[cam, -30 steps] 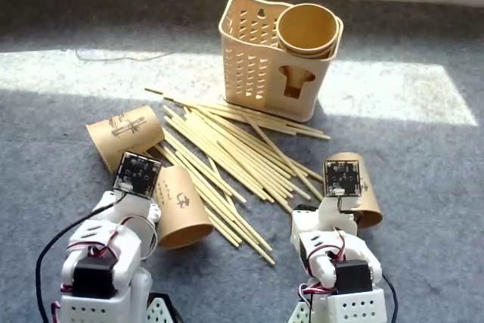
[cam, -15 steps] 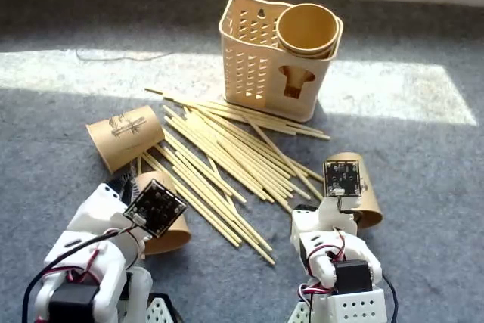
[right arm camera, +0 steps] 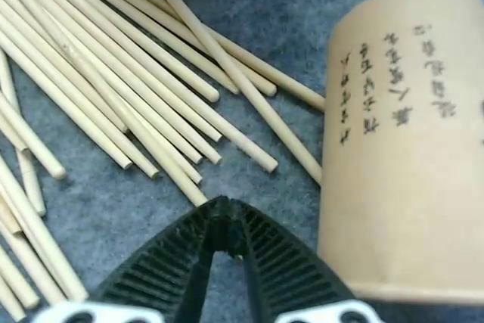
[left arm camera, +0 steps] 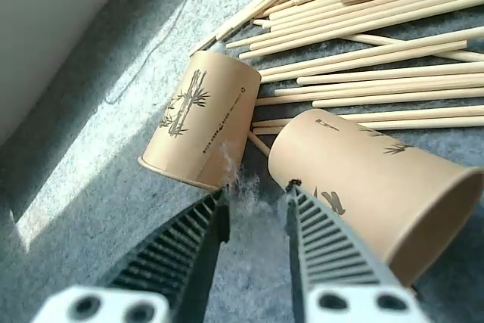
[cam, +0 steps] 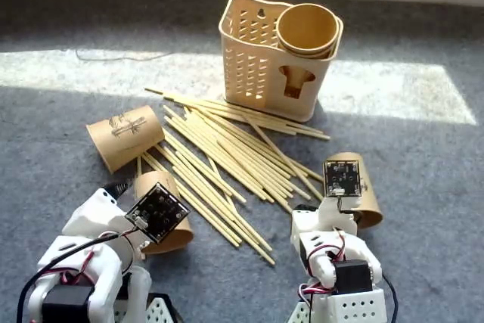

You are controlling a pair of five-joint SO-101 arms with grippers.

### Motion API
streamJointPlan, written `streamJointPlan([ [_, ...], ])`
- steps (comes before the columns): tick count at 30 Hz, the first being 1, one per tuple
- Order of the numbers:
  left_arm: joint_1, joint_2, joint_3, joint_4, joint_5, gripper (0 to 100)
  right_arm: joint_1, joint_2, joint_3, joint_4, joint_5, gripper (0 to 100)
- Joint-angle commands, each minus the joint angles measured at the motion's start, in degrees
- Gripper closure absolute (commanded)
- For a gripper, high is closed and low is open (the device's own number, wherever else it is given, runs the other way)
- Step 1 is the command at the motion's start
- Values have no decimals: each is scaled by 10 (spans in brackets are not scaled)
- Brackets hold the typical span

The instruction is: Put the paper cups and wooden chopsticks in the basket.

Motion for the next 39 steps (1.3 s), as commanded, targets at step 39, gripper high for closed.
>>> streamJointPlan([
  [39, 40, 367, -51, -62, -39, 974, 0, -7, 80, 4, 4, 992],
])
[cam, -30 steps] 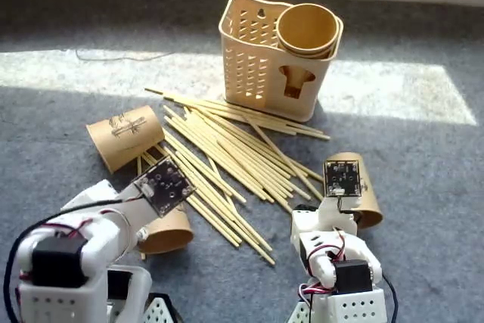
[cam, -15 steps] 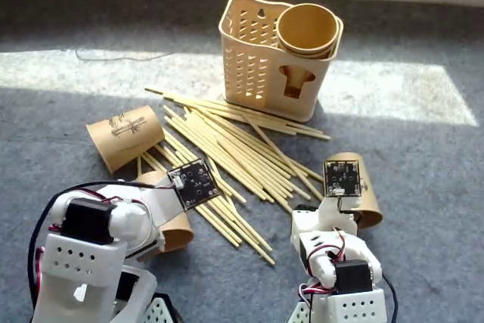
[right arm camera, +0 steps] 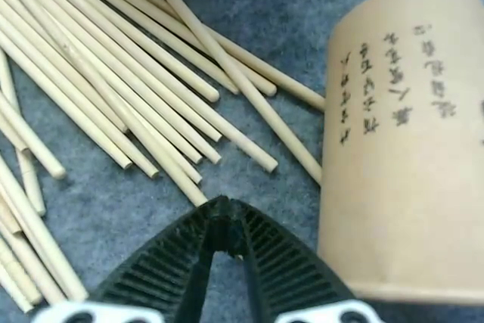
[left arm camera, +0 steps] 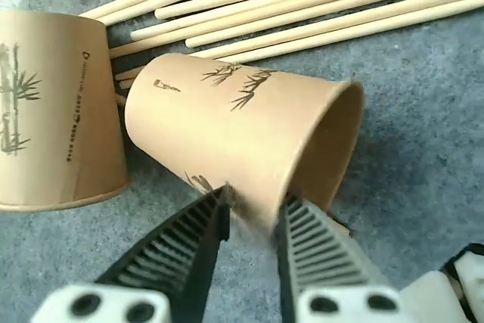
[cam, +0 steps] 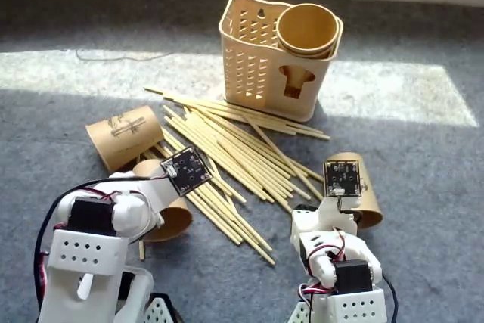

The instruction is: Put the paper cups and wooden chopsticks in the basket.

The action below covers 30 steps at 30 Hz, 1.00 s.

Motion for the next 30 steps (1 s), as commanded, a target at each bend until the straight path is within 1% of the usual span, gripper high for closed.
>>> streamJointPlan([
  [1, -2, 6, -31, -6, 12, 986, 0, -7, 80, 4, 4, 992],
  [4, -2, 6, -51, -5, 48, 995, 0, -7, 80, 3, 4, 992],
  [7, 0, 6, -80, 21, 67, 995, 0, -7, 80, 0, 3, 992],
  [12, 27, 6, -142, 69, 107, 995, 8, -7, 80, -18, 3, 992],
  [16, 41, 7, -160, 82, 114, 995, 22, -7, 80, -19, 3, 992],
  [19, 38, 10, -161, 79, 116, 995, 22, -7, 80, -19, 3, 992],
  [24, 38, 12, -184, 84, 148, 995, 22, -7, 80, -19, 3, 992],
  [30, 41, 13, -242, 123, 148, 995, 22, -7, 80, -19, 3, 992],
])
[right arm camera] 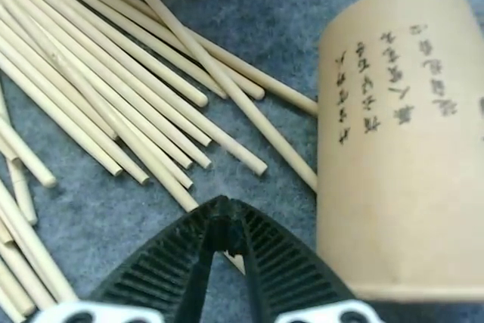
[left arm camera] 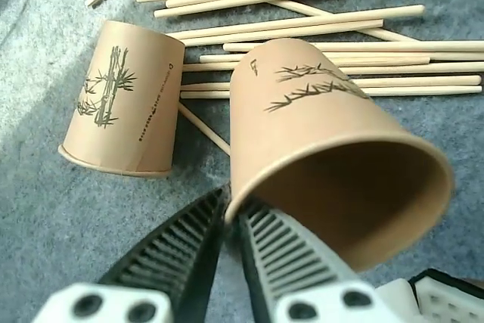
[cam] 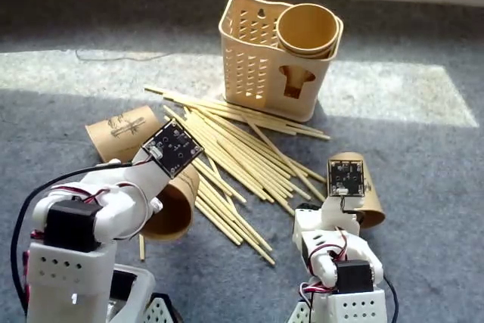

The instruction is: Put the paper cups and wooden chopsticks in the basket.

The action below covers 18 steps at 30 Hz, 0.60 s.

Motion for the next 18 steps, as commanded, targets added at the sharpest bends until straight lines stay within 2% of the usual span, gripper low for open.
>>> streamJointPlan([
  [1, 10, 3, -45, 16, 5, 995, 6, -7, 80, -15, 3, 992],
  [5, 7, 12, -44, 18, 7, 995, 6, -7, 80, -15, 3, 992],
  [9, 11, 69, -48, 16, 33, 995, 6, -7, 80, -15, 3, 992],
  [18, 10, 191, -78, 12, 33, 995, 6, -7, 80, -16, 3, 992],
])
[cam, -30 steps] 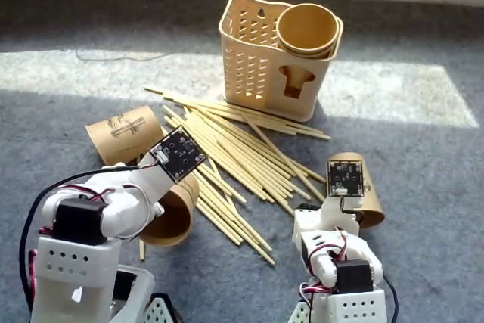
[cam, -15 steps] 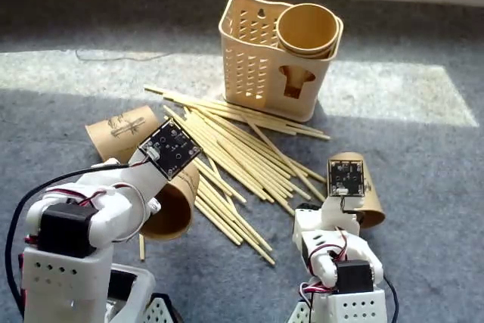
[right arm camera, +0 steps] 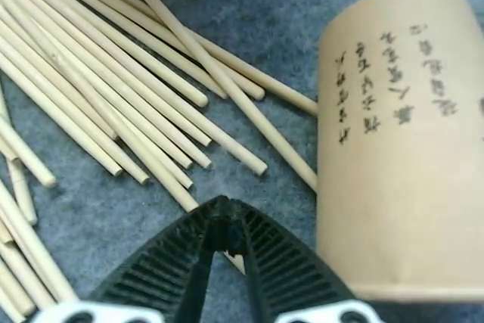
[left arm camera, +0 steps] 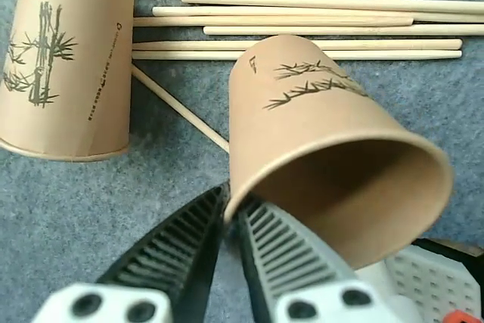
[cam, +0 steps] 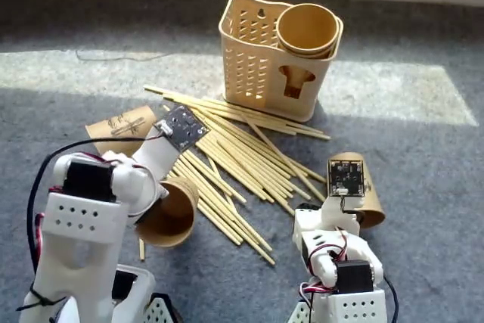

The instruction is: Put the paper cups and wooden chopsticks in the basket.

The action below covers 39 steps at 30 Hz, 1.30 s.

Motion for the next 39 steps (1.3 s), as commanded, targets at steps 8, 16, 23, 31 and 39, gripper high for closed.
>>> streamJointPlan([
  [8, 6, 73, -53, -34, 5, 918, 6, -7, 80, -16, 3, 992],
  [16, 5, 84, 2, -116, 41, 874, 6, -7, 80, -16, 3, 992],
  [23, 5, 84, 25, -156, 41, 940, 6, -7, 80, -16, 3, 992],
  [31, 8, 84, 39, -168, 39, 994, 6, -7, 80, -16, 3, 992],
  [39, 8, 84, -19, -101, 40, 994, 6, -7, 80, -16, 3, 992],
])
